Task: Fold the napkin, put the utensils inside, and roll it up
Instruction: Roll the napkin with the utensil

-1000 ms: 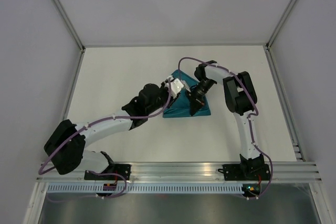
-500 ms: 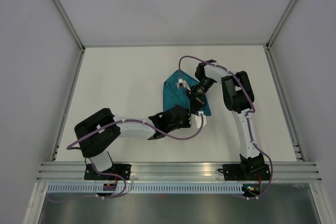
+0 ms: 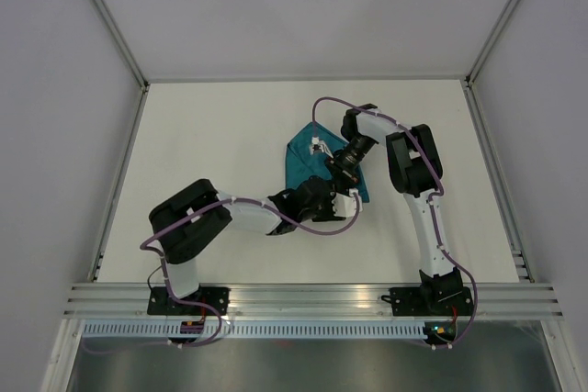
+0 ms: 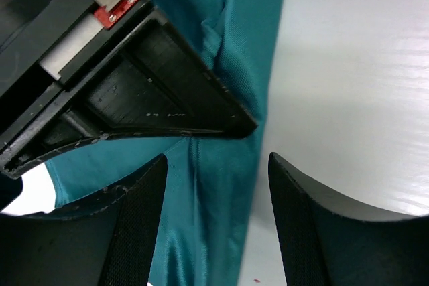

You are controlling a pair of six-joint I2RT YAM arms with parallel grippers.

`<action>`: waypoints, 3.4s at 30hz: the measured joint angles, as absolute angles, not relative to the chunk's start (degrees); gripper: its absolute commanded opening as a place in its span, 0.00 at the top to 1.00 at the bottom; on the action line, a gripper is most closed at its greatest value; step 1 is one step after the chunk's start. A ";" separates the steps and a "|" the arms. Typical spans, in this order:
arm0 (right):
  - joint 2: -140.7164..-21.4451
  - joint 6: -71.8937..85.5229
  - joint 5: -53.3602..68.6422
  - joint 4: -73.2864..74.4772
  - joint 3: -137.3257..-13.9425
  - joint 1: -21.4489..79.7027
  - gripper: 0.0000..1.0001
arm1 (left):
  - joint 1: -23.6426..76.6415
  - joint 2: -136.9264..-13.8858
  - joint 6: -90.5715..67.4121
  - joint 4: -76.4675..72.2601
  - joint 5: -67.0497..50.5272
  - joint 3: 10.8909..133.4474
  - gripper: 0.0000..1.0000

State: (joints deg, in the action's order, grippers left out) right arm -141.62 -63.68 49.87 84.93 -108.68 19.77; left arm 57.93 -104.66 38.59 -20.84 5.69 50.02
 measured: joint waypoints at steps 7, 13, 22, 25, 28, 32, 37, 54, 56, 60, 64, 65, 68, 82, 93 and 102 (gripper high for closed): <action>-142.69 -63.68 50.00 86.26 -110.06 19.75 0.86 | 55.22 -105.41 38.57 -16.10 1.32 52.27 0.40; -143.13 -63.64 50.09 86.76 -110.54 19.70 0.86 | 54.89 -106.45 38.48 -11.73 -2.94 55.16 0.46; -143.33 -63.44 50.04 87.02 -110.74 19.57 0.86 | 53.12 -108.79 37.39 -5.54 -8.16 60.31 0.53; -143.33 -63.26 49.93 87.09 -110.74 19.49 0.85 | 52.64 -109.38 37.06 -3.75 -9.61 61.63 0.56; -143.33 -63.24 49.67 87.26 -110.74 19.49 0.84 | 52.16 -110.15 36.64 -1.50 -10.96 63.31 0.61; -143.33 -63.20 48.99 87.90 -110.74 19.42 0.78 | 51.62 -111.72 35.55 2.33 -13.43 66.43 0.72; -143.33 -63.20 48.38 89.36 -110.72 19.05 0.60 | 50.98 -113.67 34.04 7.22 -17.41 70.30 0.95; -139.13 -57.25 49.06 85.06 -110.52 15.44 0.30 | 48.60 -115.70 28.91 9.63 -27.42 73.08 0.98; -137.40 -55.94 49.01 80.64 -109.97 13.98 0.30 | 47.94 -116.36 27.86 10.68 -30.52 73.84 0.98; -133.86 -53.41 49.23 73.47 -108.64 10.48 0.30 | 46.89 -118.21 25.76 14.13 -36.91 76.16 0.98; -128.25 -51.00 49.50 67.24 -104.40 6.72 0.29 | 45.45 -120.29 23.40 17.72 -42.35 78.59 0.98; -126.30 -50.52 49.54 65.87 -102.76 5.74 0.29 | 45.10 -120.86 22.76 18.57 -43.51 79.26 0.98; -118.96 -49.82 49.67 60.95 -95.61 3.31 0.30 | 44.23 -122.78 20.88 21.63 -46.65 81.58 0.98; -78.54 -49.89 34.20 27.55 -43.40 20.43 0.29 | 41.60 -132.11 14.11 33.58 -56.75 92.31 0.98; -76.84 -49.21 20.16 10.37 -34.74 34.09 0.28 | 40.56 -134.87 10.98 36.38 -61.47 93.80 0.98; -79.33 -49.54 14.94 4.71 -32.56 38.79 0.54 | 40.14 -135.61 10.48 37.63 -63.26 93.80 0.97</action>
